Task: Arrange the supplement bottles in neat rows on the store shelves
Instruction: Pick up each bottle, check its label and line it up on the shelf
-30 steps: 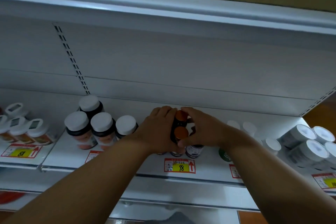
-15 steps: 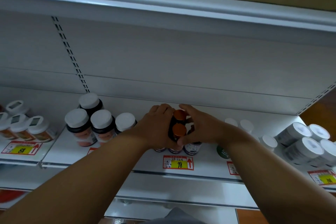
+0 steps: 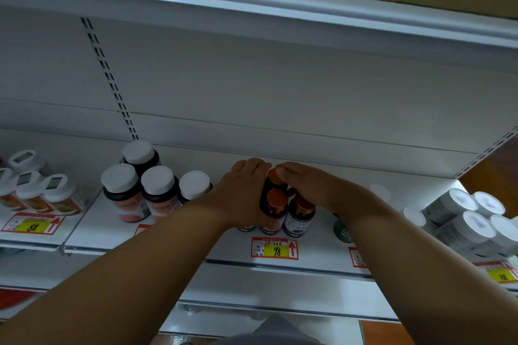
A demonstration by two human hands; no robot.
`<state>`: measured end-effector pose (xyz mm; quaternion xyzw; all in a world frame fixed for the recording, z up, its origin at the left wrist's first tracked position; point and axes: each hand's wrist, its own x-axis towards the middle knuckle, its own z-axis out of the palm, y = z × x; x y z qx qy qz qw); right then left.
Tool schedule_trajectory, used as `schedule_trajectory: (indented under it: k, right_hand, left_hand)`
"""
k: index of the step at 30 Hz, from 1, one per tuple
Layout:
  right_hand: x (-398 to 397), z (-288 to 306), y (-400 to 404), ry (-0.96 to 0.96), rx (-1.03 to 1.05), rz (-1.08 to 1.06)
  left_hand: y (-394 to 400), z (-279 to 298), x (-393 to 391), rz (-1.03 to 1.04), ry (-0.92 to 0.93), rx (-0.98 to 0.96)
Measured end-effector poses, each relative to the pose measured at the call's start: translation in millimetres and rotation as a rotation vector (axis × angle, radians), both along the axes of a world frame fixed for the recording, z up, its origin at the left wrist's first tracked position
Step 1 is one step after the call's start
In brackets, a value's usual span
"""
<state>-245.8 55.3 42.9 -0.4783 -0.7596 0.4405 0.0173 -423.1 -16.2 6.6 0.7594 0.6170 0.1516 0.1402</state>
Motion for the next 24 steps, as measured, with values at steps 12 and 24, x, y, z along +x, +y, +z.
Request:
schedule_trajectory:
  k: [12,24]
  right_hand:
    - [40,-5,-23,-0.205,0.385,0.161]
    - [40,-8,-24,-0.269,0.415,0.164]
  left_hand:
    - [-1,8,2,-0.017,0.053,-0.052]
    - [-3,9,6,0.027,0.06,-0.063]
